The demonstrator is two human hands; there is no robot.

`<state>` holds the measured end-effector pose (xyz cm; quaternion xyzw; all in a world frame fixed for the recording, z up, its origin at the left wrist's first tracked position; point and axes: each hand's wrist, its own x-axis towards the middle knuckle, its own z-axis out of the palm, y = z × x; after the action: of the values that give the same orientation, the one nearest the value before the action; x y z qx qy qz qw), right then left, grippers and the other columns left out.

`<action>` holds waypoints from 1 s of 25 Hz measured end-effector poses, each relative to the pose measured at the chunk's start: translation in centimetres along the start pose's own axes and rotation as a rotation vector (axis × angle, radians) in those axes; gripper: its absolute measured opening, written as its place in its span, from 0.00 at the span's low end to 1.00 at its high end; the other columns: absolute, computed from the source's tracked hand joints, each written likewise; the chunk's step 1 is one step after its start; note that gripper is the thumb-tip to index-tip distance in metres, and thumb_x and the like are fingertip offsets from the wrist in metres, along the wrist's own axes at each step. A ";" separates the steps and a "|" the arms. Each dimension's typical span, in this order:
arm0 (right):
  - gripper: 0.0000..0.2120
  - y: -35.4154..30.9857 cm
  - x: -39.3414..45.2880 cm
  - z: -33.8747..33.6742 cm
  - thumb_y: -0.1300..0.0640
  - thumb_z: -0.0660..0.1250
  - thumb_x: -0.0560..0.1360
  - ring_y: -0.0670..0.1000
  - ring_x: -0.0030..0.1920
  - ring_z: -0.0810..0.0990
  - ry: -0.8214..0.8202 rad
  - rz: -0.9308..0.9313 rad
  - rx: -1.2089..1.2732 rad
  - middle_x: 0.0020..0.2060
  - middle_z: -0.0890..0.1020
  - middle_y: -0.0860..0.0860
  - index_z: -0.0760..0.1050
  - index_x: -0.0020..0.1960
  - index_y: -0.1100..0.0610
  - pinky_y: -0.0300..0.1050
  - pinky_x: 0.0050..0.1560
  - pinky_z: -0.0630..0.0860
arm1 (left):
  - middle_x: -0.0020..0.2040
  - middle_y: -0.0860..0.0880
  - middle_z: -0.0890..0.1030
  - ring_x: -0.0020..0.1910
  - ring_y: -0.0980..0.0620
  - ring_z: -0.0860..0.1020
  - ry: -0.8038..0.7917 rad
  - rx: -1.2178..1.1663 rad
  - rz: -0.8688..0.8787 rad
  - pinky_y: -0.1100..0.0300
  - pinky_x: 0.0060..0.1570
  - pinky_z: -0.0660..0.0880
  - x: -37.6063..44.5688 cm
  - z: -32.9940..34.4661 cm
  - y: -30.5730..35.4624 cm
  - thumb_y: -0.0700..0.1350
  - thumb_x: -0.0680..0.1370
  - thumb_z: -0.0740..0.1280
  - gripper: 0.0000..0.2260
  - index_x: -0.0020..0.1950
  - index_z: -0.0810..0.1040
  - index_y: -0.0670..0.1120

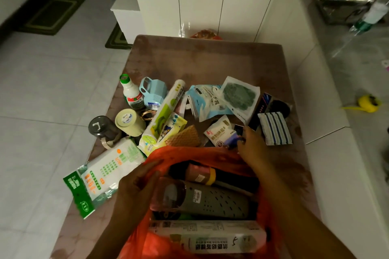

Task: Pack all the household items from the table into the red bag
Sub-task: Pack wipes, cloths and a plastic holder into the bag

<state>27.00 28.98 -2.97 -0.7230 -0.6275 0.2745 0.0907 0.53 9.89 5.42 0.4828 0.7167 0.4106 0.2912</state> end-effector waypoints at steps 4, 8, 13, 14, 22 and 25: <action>0.22 2.0 1.8 2.3 0.53 0.76 0.69 0.58 0.55 0.79 -0.074 -0.025 -0.064 0.55 0.80 0.57 0.76 0.60 0.58 0.47 0.52 0.75 | 0.52 0.59 0.82 0.49 0.65 0.81 -0.012 0.071 -0.021 0.74 0.47 0.75 0.6 0.0 -0.4 0.40 0.76 0.68 0.16 0.58 0.78 0.59; 0.13 2.4 1.5 2.7 0.58 0.69 0.77 0.56 0.59 0.78 -0.252 0.012 0.251 0.58 0.80 0.57 0.78 0.60 0.61 0.49 0.61 0.72 | 0.52 0.64 0.79 0.48 0.74 0.78 -0.030 0.096 0.028 0.80 0.44 0.72 0.7 0.1 0.1 0.38 0.76 0.68 0.17 0.62 0.76 0.53; 0.09 0.9 -2.9 -2.7 0.61 0.70 0.76 0.55 0.53 0.82 0.063 -0.069 0.486 0.53 0.82 0.52 0.79 0.55 0.54 0.42 0.45 0.78 | 0.57 0.54 0.78 0.48 0.65 0.78 -0.040 0.091 0.069 0.82 0.47 0.68 1.2 0.1 1.7 0.31 0.73 0.70 0.27 0.66 0.69 0.53; 0.10 0.7 -4.6 -4.3 0.61 0.71 0.75 0.53 0.50 0.83 0.062 -0.061 0.649 0.50 0.84 0.49 0.80 0.54 0.49 0.38 0.40 0.78 | 0.58 0.49 0.79 0.47 0.60 0.78 -0.038 0.090 0.060 0.82 0.46 0.68 1.3 -0.1 1.8 0.29 0.72 0.69 0.28 0.66 0.68 0.52; 0.17 -2.2 -16.2 -6.3 0.50 0.78 0.63 0.53 0.49 0.86 -0.572 -0.088 1.150 0.51 0.86 0.52 0.84 0.52 0.47 0.42 0.42 0.81 | 0.45 0.58 0.85 0.42 0.67 0.82 -0.148 -0.176 0.059 0.76 0.38 0.75 0.9 -0.9 3.5 0.23 0.72 0.65 0.26 0.64 0.74 0.45; 0.12 -5.7 -17.7 -0.1 0.55 0.70 0.74 0.49 0.52 0.84 -0.522 -0.062 1.038 0.53 0.85 0.48 0.83 0.54 0.42 0.40 0.45 0.81 | 0.45 0.59 0.86 0.41 0.60 0.84 -0.187 -0.313 0.039 0.71 0.36 0.78 1.0 -1.0 3.3 0.20 0.71 0.61 0.27 0.56 0.80 0.49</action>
<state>21.03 13.20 4.84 -0.4736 -0.4333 0.7124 0.2837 0.85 11.17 8.73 0.4814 0.6043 0.4758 0.4203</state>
